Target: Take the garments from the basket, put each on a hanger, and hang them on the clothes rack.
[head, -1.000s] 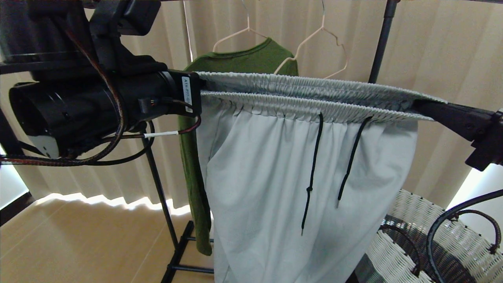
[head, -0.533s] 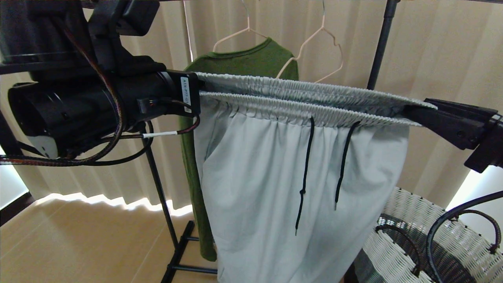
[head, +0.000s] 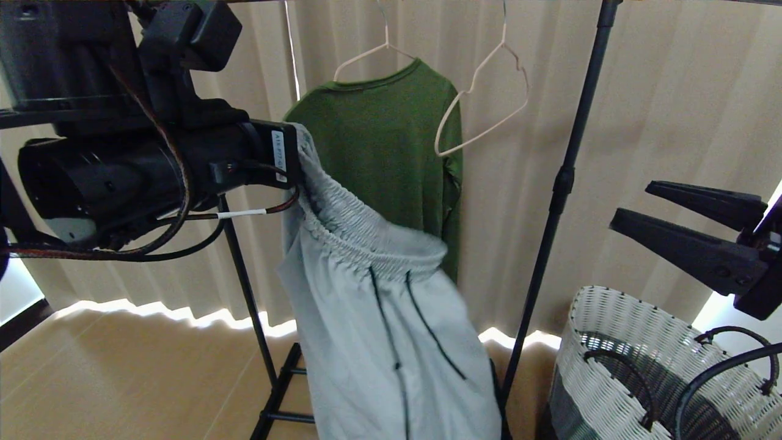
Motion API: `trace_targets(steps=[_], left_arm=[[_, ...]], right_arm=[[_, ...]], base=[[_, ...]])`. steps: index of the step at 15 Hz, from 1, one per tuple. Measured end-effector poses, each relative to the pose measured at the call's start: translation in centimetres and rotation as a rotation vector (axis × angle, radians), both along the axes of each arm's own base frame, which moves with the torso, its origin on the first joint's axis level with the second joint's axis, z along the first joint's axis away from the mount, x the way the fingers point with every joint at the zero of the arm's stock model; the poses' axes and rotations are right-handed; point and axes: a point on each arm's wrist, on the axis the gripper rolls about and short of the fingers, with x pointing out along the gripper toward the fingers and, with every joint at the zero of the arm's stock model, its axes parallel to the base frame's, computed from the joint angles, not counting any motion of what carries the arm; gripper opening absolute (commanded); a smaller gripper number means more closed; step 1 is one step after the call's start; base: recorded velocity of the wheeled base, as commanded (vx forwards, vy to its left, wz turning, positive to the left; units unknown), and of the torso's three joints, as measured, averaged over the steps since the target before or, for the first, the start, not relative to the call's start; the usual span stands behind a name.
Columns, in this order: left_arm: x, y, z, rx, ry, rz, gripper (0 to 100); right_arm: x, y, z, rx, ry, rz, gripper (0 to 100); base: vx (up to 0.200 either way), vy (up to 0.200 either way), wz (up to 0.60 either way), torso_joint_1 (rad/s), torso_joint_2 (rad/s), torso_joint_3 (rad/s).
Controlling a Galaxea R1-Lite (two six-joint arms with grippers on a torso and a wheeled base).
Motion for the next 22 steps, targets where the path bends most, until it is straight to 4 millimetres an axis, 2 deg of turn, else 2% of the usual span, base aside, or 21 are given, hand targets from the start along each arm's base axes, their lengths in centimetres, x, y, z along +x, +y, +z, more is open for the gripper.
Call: trace_targets(steps=[4, 8, 13, 16, 19, 22], left_arm=[[0.6, 1.0, -0.6, 0.038, 0.0, 0.039, 0], [-0.1, 1.8, -1.9, 0.04, 0.001, 0.053, 0], [-3.8, 5.7, -4.4, 0.053, 0.054, 0.117, 0], [-5.8, 7.3, -6.5, -0.007, 0.087, 0.138, 0], [-8.2, 8.4, -9.4, -0.057, 0.112, 0.084, 0], [-9.7, 9.6, -10.0, -0.079, 0.087, 0.087, 0]], right_arm=[[-0.4, -0.2, 0.0, 0.001, -0.008, 0.005, 100], [-0.5, -0.8, -1.9, -0.074, 0.01, -0.045, 100], [-0.4, -3.6, -5.1, -0.231, 0.051, -0.272, 100], [-0.6, -4.3, -6.4, -0.259, 0.096, -0.395, 100], [-1.1, -4.8, -7.0, -0.266, 0.116, -0.442, 100], [-1.9, -5.0, -7.6, -0.266, 0.121, -0.448, 100]], base=[[0.0, 0.0, 0.0, 0.0, 0.0, 0.0], [0.0, 0.0, 0.0, 0.0, 0.0, 0.0], [0.0, 0.0, 0.0, 0.0, 0.0, 0.0], [0.0, 0.0, 0.0, 0.0, 0.0, 0.0], [0.0, 0.0, 0.0, 0.0, 0.0, 0.0], [0.0, 0.0, 0.0, 0.0, 0.0, 0.0]])
